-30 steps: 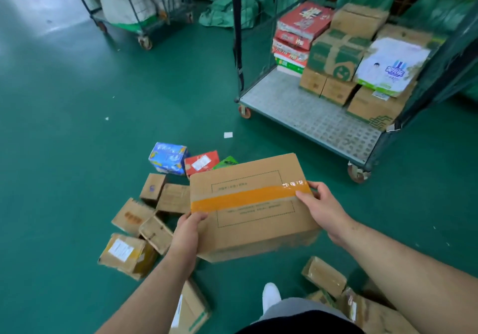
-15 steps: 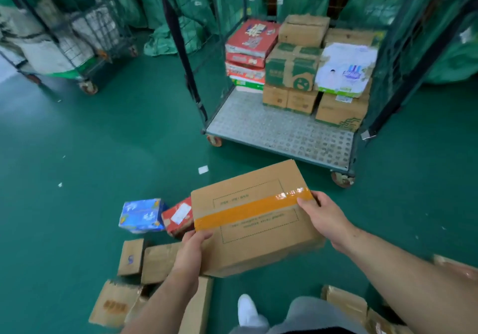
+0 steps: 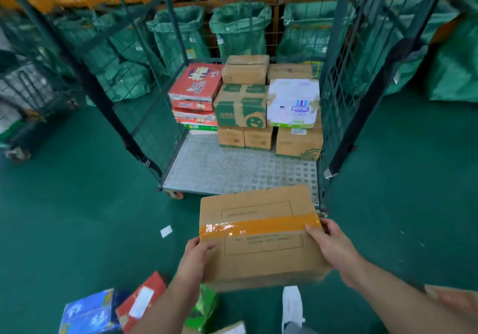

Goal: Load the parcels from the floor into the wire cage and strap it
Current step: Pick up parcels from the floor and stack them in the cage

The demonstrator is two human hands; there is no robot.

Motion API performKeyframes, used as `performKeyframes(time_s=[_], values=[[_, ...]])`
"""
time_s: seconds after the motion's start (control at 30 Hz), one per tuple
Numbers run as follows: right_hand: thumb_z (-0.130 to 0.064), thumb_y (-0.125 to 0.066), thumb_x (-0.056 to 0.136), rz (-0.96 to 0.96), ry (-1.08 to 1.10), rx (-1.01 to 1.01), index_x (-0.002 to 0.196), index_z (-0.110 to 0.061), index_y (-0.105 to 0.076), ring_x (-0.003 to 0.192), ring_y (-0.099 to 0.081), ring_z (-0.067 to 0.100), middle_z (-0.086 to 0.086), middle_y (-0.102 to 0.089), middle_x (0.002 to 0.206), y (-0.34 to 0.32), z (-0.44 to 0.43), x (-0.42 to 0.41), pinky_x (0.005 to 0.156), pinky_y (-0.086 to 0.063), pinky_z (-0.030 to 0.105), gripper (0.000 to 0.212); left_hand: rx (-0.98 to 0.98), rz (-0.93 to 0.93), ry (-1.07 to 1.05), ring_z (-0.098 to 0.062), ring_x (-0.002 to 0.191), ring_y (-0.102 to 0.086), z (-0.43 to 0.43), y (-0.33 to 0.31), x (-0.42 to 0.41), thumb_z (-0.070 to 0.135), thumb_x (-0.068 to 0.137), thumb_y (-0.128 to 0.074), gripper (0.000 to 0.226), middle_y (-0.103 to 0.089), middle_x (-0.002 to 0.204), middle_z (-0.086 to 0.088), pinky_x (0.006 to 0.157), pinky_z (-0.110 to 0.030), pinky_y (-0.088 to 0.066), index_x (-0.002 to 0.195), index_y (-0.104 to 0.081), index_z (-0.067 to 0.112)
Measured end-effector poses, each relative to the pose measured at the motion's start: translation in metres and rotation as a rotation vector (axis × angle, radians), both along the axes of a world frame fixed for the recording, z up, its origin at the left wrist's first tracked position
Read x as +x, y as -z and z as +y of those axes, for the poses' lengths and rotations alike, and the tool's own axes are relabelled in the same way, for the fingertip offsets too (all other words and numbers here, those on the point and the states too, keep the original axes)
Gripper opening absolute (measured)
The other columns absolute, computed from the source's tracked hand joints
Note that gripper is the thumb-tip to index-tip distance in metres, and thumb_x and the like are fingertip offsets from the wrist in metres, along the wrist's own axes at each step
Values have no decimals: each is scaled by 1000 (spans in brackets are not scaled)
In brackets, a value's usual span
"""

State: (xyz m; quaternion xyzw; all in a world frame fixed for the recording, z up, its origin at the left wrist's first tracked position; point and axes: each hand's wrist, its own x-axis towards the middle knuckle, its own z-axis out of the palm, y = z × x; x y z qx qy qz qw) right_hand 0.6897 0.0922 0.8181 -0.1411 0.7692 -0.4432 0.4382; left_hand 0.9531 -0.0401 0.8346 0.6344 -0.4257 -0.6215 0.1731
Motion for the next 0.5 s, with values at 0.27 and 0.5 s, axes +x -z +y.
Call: performKeyframes(time_s=[0.27,0.5], values=[[-42,-56,103,-33,-32,-6,143,-26,-45,96,-52,5,-13,-56,112,-3,-108,-129,72,-40,28,44,-39,-55,9,-27,105,-59,-108,8,-121,34,95,-60,30,-63,118,-5,81,-41,-46,123,-55,26],[-37,-55,105,-89,-104,-32,139,-24,-48,95,-53,5,-14,-57,109,-9,-198,-174,67,-39,23,37,-20,-100,-73,-32,108,-60,-172,3,-156,36,94,-61,28,-63,119,-6,90,-48,-51,121,-54,29]])
